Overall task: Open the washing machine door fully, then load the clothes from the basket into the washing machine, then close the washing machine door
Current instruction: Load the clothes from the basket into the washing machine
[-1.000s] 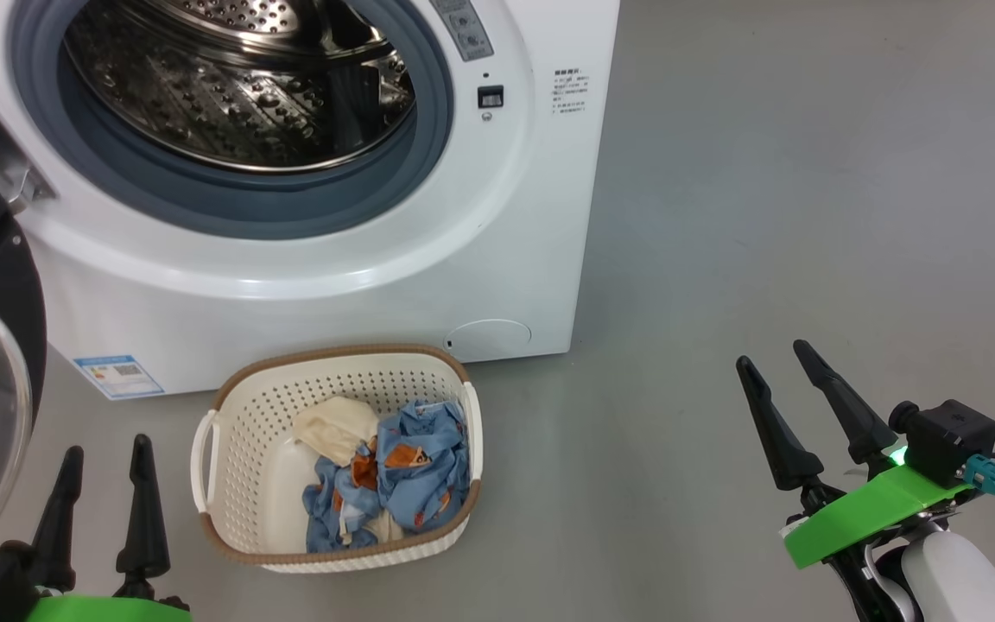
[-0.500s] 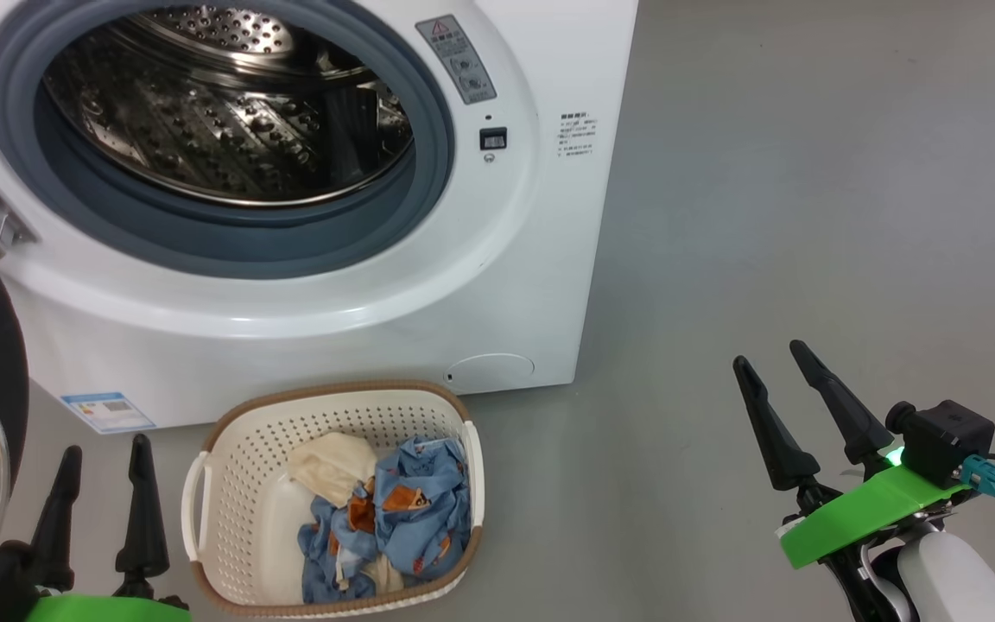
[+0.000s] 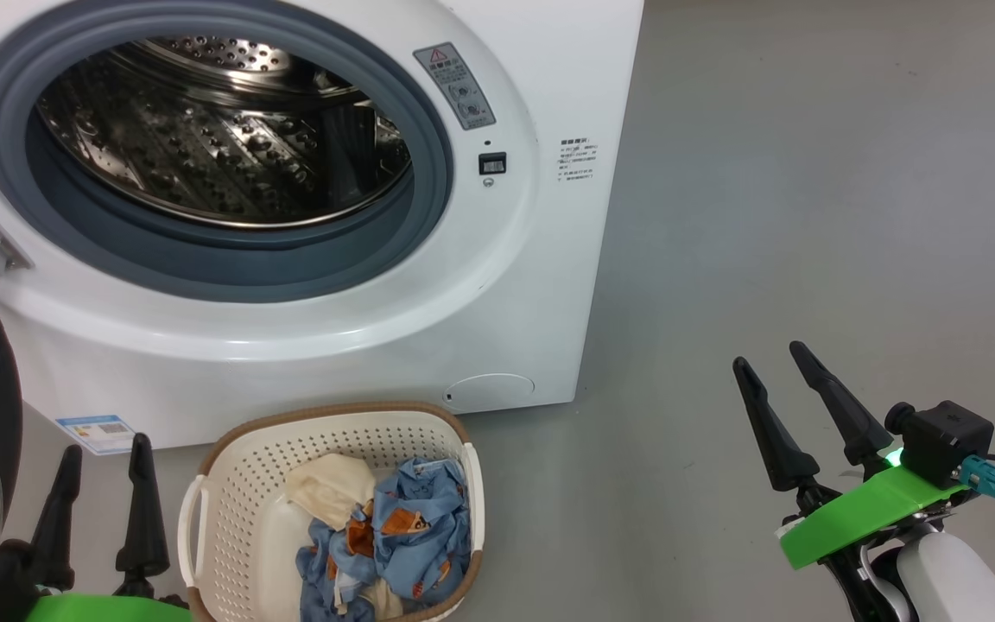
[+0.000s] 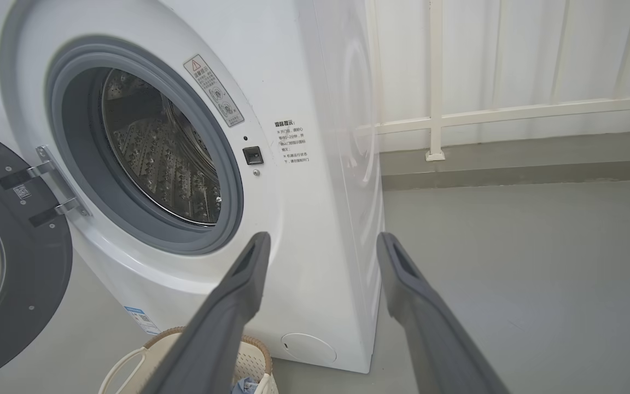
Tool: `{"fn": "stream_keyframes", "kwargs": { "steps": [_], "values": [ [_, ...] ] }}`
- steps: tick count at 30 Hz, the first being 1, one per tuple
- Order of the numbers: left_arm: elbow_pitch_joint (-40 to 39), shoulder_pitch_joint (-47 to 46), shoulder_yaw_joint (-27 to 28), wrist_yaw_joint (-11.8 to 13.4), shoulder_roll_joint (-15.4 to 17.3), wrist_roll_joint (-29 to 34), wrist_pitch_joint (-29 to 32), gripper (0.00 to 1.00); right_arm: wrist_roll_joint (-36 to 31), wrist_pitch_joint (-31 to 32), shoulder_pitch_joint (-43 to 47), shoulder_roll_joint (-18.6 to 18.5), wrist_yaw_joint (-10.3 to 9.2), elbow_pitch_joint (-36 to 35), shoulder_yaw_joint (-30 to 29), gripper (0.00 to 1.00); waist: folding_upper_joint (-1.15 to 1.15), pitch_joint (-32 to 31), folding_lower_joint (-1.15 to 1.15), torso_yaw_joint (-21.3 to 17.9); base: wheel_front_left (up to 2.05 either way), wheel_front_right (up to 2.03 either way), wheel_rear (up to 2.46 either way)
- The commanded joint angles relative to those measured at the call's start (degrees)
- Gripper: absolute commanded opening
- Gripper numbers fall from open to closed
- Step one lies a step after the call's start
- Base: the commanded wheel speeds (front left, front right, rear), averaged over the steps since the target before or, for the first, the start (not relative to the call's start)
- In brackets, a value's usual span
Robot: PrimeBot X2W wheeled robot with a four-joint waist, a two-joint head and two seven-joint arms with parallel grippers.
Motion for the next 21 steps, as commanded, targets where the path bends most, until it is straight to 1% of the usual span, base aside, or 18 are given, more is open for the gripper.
{"fn": "stream_keyframes", "kwargs": {
  "steps": [1,21],
  "values": [
    [-1.3,-1.8,2.1,-0.4,1.1,0.3,-0.5,1.0,-0.1,-0.7,0.3,-0.5,0.09,-1.2,1.1,1.0,0.0,0.0,0.0,0.0,0.0,0.0,0.0],
    [-1.1,-1.8,2.3,-0.6,0.9,0.5,-0.5,1.0,0.0,-0.7,0.3,-0.7,0.09,-1.1,1.2,1.0,0.0,-0.2,0.0,0.0,0.0,0.0,0.0]
  ]
}}
